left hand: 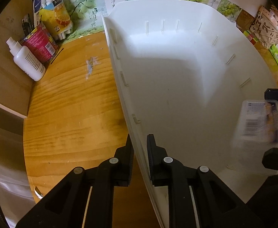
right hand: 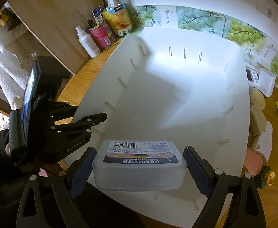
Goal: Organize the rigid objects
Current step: 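Carry the clear box into the white tray with the right tool and release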
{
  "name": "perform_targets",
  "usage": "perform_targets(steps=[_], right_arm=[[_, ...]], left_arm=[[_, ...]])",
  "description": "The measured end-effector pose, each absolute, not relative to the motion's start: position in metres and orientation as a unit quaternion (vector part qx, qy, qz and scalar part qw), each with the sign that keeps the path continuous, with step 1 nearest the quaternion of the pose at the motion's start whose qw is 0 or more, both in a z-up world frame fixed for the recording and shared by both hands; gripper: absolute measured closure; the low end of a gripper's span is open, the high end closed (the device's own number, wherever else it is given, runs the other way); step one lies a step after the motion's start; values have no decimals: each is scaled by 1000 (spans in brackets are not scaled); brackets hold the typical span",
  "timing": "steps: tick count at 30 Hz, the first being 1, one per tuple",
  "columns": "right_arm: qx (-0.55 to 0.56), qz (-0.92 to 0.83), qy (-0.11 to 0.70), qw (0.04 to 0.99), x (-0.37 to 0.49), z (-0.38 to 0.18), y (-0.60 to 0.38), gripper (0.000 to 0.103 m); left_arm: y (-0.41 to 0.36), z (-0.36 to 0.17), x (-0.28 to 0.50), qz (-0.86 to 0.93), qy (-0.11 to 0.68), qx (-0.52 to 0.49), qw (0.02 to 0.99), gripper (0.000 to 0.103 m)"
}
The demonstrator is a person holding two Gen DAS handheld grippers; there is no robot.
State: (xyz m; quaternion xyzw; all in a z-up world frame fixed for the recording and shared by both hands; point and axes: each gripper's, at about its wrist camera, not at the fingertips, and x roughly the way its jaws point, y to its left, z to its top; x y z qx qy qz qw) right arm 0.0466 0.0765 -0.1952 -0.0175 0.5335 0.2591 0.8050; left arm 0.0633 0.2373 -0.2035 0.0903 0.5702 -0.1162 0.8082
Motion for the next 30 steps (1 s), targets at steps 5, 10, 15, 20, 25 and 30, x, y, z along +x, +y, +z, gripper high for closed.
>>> perform_targets(steps=[5,10,15,20,25,30], right_arm=[[-13,253,531,808,44,-192,74,10],[-13,242,523,818,40,-190,67,10],[-11,232,498,835,35,-183,54,10],[-10,231,455,860,29,-170,34,10],[-1,231,402,886,22,-158,7,10],[-1,220,355,908,15,-149,-23,10]], left_arm=[[240,-206,60,-110,591,72,796,86],[243,-205,53,-96,590,58,799,86],[238,-206,45,-80,596,62,797,86],[235,-204,41,-60,596,43,799,86],[228,-202,34,-33,598,38,800,86],[224,-203,32,1,606,30,795,86]])
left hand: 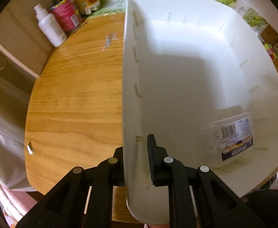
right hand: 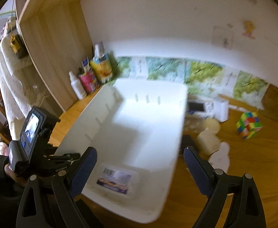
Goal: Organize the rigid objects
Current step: 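Carry the clear box into the white tray with the right tool and release, then grasp the green-and-gold jar with the right tool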
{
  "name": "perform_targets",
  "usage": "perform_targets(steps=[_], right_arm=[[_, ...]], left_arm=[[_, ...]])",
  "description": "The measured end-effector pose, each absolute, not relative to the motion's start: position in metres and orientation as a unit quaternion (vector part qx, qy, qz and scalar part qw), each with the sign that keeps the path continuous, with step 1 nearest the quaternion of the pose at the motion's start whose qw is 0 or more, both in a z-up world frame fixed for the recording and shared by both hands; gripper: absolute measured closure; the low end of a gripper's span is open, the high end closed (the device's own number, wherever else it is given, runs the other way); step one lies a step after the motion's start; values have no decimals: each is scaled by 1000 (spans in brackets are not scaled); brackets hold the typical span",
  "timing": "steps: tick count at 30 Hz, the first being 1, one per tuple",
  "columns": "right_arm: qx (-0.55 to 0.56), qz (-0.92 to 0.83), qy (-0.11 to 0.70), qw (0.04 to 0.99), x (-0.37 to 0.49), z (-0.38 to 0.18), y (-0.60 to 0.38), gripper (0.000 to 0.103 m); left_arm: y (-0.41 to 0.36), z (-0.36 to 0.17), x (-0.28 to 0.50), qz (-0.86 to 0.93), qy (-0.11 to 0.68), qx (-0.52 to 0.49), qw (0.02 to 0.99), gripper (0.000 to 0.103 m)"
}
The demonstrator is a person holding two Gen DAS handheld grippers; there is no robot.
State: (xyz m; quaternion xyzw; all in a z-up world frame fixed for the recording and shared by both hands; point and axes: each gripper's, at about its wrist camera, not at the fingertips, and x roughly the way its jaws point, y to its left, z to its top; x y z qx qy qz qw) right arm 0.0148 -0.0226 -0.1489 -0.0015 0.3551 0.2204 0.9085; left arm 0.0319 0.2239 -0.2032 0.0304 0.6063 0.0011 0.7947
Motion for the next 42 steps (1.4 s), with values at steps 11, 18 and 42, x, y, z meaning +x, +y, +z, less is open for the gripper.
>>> perform_targets(steps=[11,18,42], right_arm=[[-39,194,309,930,6,-162,-80,10],[-44,168,316,933,10,-185,-109,10],[-50,150,410,898,37,-268,-151,19]], left_arm=[[224,-203,32,58,604,18,795,86],[225,-204,33,75,599,-4,797,88],[229,-207,33,112,595,-38,795,85]])
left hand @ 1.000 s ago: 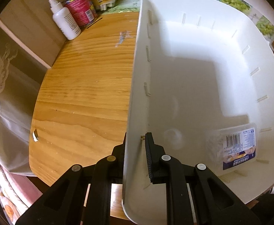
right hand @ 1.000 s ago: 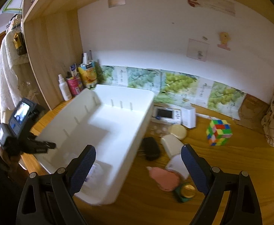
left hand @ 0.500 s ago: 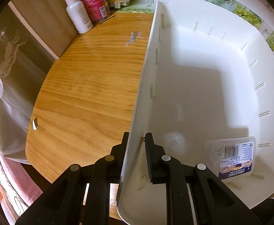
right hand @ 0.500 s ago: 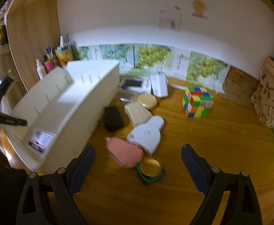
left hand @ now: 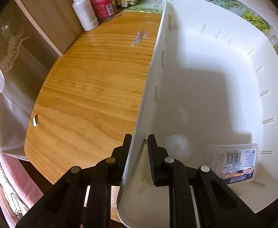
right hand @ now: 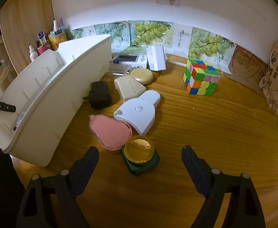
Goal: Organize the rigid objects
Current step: 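Grasp the green-and-gold jar with the right tool, then lift the jar into the white tray with the right tool and release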
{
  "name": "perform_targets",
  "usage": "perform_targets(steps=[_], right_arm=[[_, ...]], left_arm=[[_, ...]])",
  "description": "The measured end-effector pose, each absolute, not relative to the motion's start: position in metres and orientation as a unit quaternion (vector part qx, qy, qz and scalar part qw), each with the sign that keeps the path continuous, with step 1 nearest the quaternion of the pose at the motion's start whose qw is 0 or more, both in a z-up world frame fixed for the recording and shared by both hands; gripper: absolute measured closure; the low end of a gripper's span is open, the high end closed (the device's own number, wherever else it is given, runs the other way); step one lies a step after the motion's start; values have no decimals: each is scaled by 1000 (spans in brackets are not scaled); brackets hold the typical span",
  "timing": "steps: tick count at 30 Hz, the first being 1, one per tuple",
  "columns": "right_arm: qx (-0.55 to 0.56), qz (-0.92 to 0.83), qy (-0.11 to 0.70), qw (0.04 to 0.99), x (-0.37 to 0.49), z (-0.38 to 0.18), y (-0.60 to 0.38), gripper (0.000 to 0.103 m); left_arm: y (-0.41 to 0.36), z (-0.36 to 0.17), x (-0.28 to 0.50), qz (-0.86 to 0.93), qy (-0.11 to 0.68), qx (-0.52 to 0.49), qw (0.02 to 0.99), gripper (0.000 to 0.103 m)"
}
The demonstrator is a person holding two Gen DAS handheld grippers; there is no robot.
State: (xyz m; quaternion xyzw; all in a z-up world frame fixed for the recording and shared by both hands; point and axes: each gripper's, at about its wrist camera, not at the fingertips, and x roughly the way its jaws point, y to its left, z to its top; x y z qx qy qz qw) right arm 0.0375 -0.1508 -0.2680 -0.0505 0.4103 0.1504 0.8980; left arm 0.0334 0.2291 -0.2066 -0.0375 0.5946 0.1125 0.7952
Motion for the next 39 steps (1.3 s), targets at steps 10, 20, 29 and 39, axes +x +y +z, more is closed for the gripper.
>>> perform_targets(steps=[10,20,29,39], right_arm=[[-62,161,437,883,46,-282,-150,40],[-64,170,445,877,48,-287,-148,57],[-61,172,448,875,47,-287,-147,57],[-40,177,439,880,38,-274,-146,57]], left_arm=[[229,-207,33,109,596,-32,795,85],[227,-207,33,110,597,-30,794,85],[227,-207,33,109,595,-27,796,85],[223,-206,30,106,595,-21,796,85]])
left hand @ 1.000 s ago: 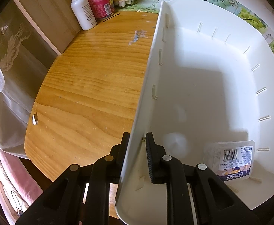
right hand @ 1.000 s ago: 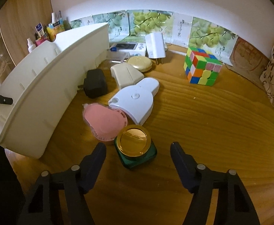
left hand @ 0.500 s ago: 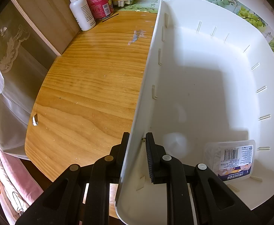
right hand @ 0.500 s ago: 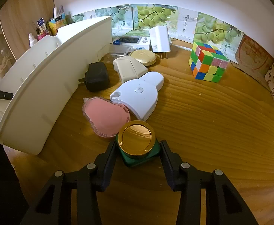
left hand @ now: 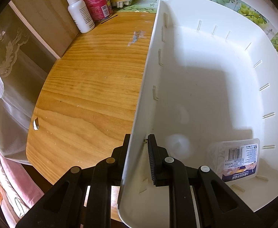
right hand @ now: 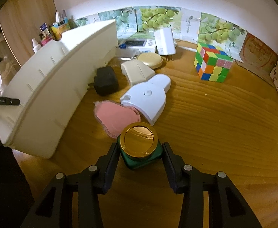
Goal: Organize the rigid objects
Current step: 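Lift the jar into the white tray with the right tool and release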
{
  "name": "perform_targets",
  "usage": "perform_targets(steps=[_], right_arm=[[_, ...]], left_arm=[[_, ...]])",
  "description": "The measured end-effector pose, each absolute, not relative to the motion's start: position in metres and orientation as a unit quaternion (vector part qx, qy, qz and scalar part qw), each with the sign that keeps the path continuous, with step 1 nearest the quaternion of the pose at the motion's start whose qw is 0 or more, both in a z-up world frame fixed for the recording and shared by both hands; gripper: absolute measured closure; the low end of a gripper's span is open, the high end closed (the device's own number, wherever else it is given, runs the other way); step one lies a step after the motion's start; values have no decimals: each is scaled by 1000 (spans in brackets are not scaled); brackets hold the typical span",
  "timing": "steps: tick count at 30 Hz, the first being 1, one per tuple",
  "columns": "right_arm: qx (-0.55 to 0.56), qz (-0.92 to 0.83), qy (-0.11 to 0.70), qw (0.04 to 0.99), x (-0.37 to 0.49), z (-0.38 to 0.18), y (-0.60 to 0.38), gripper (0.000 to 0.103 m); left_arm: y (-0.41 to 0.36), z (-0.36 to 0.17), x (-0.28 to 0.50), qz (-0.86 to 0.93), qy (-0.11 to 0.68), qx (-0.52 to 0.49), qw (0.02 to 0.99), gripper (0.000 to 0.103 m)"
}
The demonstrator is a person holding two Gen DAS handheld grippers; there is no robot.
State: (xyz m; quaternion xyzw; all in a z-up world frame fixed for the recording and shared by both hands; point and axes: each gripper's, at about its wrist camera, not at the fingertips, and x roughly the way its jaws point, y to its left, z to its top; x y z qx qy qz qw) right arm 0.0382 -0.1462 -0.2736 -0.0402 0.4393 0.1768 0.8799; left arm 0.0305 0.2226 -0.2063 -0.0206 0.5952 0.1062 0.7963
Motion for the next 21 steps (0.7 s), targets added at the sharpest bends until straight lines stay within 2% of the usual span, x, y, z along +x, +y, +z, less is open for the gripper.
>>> perform_targets(steps=[21], right_arm=[[-47,208,361,908,35,-196,-96,57]], left_arm=[[225,-208,32,60,608,-6,792,87]])
